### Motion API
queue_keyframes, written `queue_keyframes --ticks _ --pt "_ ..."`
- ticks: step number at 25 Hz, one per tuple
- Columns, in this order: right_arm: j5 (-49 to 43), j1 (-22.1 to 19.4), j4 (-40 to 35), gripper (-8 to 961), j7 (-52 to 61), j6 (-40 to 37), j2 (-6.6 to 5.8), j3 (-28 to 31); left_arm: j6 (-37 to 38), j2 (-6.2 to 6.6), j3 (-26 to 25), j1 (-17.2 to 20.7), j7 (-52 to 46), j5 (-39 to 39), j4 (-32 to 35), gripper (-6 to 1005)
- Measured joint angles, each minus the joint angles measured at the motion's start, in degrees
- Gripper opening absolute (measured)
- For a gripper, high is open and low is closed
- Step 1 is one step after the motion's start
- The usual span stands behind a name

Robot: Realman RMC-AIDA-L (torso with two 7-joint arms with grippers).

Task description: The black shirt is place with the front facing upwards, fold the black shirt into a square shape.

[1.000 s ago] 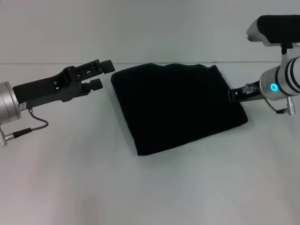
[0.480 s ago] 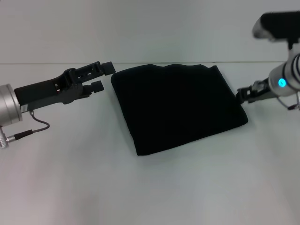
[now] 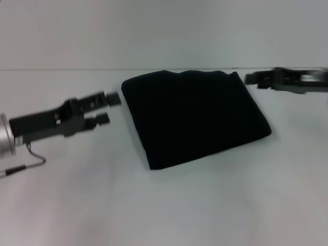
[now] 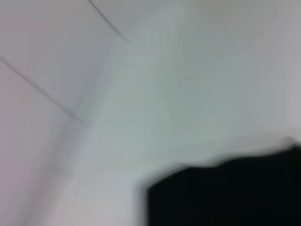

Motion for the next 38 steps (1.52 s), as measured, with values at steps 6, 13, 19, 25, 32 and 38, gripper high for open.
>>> queue_keyframes --ticks 6,13,19,25,32,38 --pt "27.05 -8.59 20.67 545 -23.24 -14.20 -5.35 12.01 2.07 -2.00 0.30 -0.08 -0.59 3.65 -3.48 943" --pt "27.62 -13.43 23.50 799 -23.48 -16.55 -6.57 19.41 -9.03 -6.48 1.45 -1.75 -3.34 6.92 -8.24 941" --pt "26.90 -13.08 23.55 914 -23.12 -17.85 -6.73 19.81 -13.14 -6.58 1.75 -4.42 -3.55 7.02 -14.50 922" --pt "26.61 -12.80 24.05 914 -22.98 -18.72 -6.67 20.34 -16.65 -6.68 1.82 -4.95 -4.87 7.11 -15.75 847" --pt "26.42 -12.94 24.24 914 -22.91 -19.24 -6.51 21.19 -19.59 -6.70 1.82 -4.67 -6.25 7.14 -16.16 823" --pt "26.32 -13.09 24.37 914 -22.88 -19.34 -6.51 21.24 -20.61 -6.63 1.84 -5.00 -6.38 7.15 -17.44 801"
